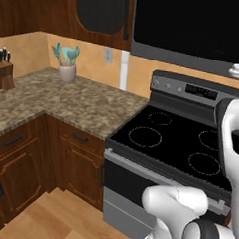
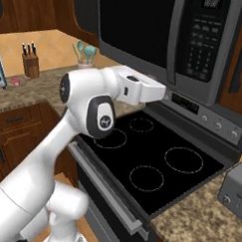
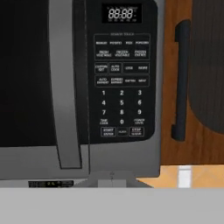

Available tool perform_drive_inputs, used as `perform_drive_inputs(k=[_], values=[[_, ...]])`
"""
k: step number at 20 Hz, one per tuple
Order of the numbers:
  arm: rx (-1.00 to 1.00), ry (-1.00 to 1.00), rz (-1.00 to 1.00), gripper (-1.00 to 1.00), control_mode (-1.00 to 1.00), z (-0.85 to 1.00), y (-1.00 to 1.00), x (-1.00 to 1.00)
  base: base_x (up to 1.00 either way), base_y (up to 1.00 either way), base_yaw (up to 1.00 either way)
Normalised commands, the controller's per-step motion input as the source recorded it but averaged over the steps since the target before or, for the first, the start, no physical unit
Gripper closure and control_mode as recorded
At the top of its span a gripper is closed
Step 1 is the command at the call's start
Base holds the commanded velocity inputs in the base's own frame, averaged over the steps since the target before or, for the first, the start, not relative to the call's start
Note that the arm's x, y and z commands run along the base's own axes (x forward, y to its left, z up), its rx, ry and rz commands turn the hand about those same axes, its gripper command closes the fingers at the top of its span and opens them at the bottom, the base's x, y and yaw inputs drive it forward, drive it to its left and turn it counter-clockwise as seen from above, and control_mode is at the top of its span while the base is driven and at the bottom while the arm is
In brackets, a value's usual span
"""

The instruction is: Pick the bell pepper from the sink and place it in the bowl. Then pick the bowl and place it in the microwave. Then close the microwave door and press the start button.

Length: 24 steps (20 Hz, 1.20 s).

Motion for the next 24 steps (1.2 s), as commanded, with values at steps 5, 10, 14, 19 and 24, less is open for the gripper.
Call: perform_drive_inputs(k=[5, 10, 14, 19, 24], values=[[0.0, 0.0, 0.02, 1.0, -1.0, 0.0, -0.31, 0.34, 0.0, 0.0, 0.0], [0.0, 0.0, 0.02, 1.0, -1.0, 0.0, -0.24, 0.33, 0.0, 0.0, 0.0], [0.0, 0.0, 0.06, 1.0, -1.0, 0.0, -0.25, 0.29, 0.0, 0.0, 0.0], [0.04, 0.0, 0.11, 1.0, -1.0, 0.0, -0.35, 0.21, 0.0, 0.0, 0.0], [0.01, 0.0, 0.05, 1.0, -1.0, 0.05, -0.21, 0.15, 0.0, 0.0, 0.0]])
